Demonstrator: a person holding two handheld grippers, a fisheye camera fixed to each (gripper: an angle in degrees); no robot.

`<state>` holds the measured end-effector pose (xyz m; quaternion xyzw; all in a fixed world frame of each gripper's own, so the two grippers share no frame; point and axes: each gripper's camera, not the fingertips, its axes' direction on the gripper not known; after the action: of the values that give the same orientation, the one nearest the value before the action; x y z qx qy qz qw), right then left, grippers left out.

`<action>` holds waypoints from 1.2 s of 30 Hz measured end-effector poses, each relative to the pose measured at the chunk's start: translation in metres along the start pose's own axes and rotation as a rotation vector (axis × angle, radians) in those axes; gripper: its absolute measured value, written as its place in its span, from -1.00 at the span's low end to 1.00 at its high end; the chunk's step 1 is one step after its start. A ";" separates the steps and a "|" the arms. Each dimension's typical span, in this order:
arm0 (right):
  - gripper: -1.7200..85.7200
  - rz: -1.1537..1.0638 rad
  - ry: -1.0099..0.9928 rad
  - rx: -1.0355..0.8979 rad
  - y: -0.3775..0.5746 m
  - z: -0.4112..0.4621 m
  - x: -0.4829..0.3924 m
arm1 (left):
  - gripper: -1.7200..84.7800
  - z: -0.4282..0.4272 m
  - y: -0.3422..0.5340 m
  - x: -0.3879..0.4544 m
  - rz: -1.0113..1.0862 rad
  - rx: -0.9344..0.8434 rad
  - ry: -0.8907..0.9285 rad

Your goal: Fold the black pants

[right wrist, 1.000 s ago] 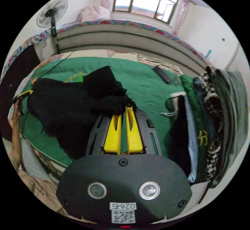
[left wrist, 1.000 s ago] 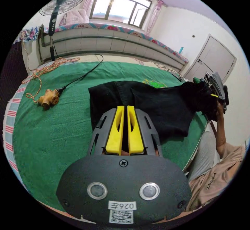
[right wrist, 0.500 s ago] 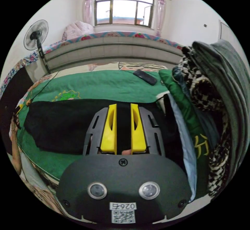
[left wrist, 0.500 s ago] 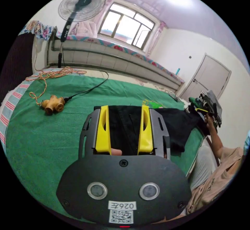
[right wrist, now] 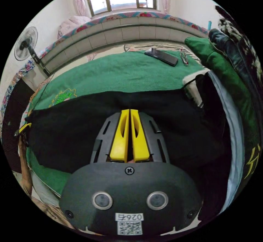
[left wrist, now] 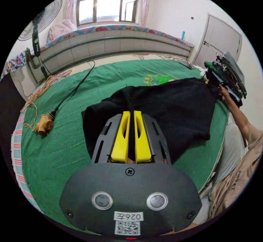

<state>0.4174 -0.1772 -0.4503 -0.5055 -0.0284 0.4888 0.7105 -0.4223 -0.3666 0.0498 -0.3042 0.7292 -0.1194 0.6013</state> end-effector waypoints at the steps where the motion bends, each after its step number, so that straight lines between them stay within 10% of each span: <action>1: -0.99 0.008 -0.036 0.028 0.003 -0.009 0.004 | -0.94 -0.015 0.003 -0.003 0.006 0.068 0.052; 7: -0.99 -0.012 -0.376 0.350 0.071 -0.114 0.037 | -0.94 -0.095 0.033 -0.005 0.184 0.279 0.351; 11: -0.99 0.009 -0.336 0.370 0.140 -0.160 0.057 | -0.93 -0.121 0.072 -0.004 0.321 0.123 0.466; 16: -0.99 0.065 -0.249 0.105 0.172 -0.151 0.073 | -0.86 -0.115 0.115 -0.042 0.084 -0.021 0.617; 25: -0.96 -0.093 -0.018 0.371 0.134 -0.200 0.003 | -0.71 -0.177 0.117 -0.117 -0.319 0.338 0.349; 28: -0.98 -0.281 -0.072 0.176 0.090 -0.155 -0.038 | -0.56 -0.142 0.076 -0.138 -0.415 0.236 0.287; 31: -0.98 -0.452 -0.142 -0.453 0.064 -0.065 -0.061 | -0.45 -0.086 0.036 -0.158 -0.481 0.038 0.287; 36: -0.98 -0.442 -0.277 -0.552 0.073 -0.091 -0.039 | -0.44 -0.049 -0.002 -0.181 -0.518 -0.064 0.257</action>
<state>0.3967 -0.2672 -0.5314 -0.5888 -0.3630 0.3613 0.6253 -0.4513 -0.2716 0.2084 -0.4815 0.7006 -0.2836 0.4436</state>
